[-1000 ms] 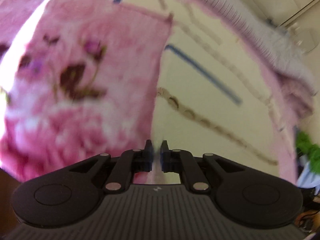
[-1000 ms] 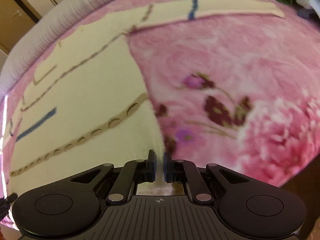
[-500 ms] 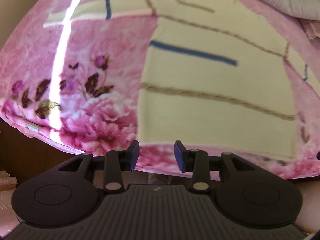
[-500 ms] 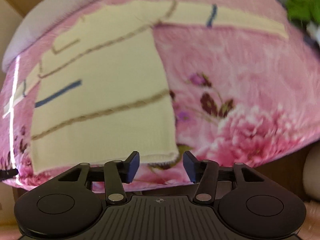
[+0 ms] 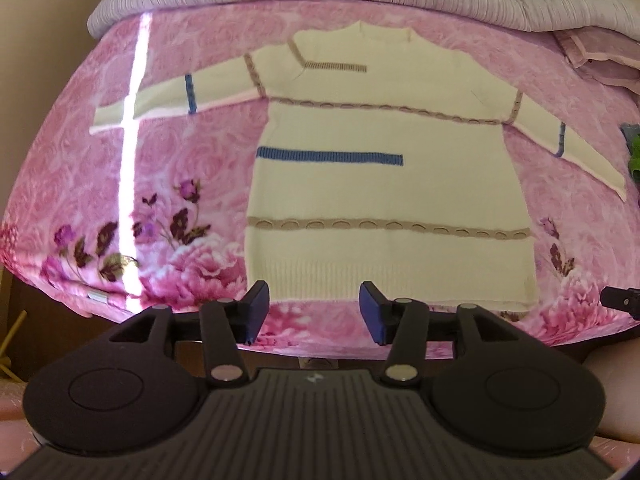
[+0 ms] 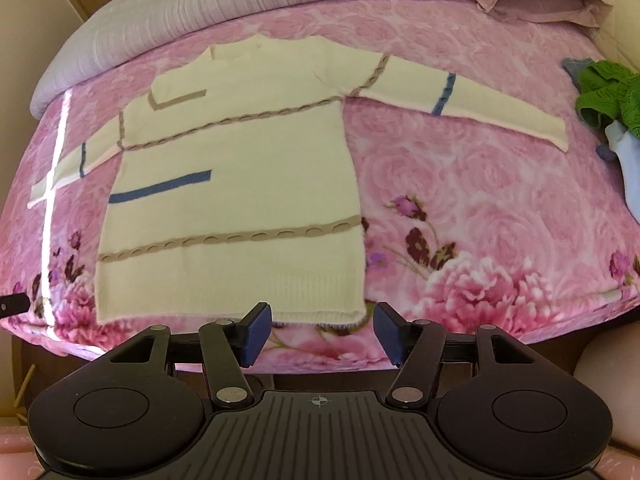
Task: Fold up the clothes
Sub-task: 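Release the sweater and lift both open grippers above it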
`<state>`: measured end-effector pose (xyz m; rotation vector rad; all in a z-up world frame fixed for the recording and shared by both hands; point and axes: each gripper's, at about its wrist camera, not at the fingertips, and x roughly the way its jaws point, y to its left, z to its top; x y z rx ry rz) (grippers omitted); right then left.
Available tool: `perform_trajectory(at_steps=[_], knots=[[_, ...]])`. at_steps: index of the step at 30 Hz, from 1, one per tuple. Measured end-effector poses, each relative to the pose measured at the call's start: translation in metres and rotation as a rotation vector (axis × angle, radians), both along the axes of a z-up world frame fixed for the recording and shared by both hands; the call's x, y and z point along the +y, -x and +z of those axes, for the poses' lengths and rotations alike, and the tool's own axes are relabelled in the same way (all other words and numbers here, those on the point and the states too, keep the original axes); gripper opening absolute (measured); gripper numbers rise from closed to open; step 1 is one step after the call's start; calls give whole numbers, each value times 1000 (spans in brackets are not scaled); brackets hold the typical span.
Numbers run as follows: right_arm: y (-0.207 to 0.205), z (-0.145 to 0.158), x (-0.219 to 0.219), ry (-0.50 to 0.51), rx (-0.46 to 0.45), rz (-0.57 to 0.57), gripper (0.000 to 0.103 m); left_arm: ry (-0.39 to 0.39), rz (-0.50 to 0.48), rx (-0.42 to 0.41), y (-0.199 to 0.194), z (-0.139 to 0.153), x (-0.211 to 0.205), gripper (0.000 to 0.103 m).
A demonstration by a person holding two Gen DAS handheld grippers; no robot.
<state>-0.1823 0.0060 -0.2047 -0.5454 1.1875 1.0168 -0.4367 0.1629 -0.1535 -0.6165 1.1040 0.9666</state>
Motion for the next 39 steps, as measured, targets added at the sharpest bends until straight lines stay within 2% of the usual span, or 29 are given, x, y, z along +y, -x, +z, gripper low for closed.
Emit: perform_trajectory(at_steps=[15, 39], knots=[[8, 26, -15, 40, 12, -36, 61, -25, -21, 9, 5, 24, -13, 50], [33, 61, -19, -3, -11, -22, 61, -48, -12, 14, 22, 37, -23, 53]])
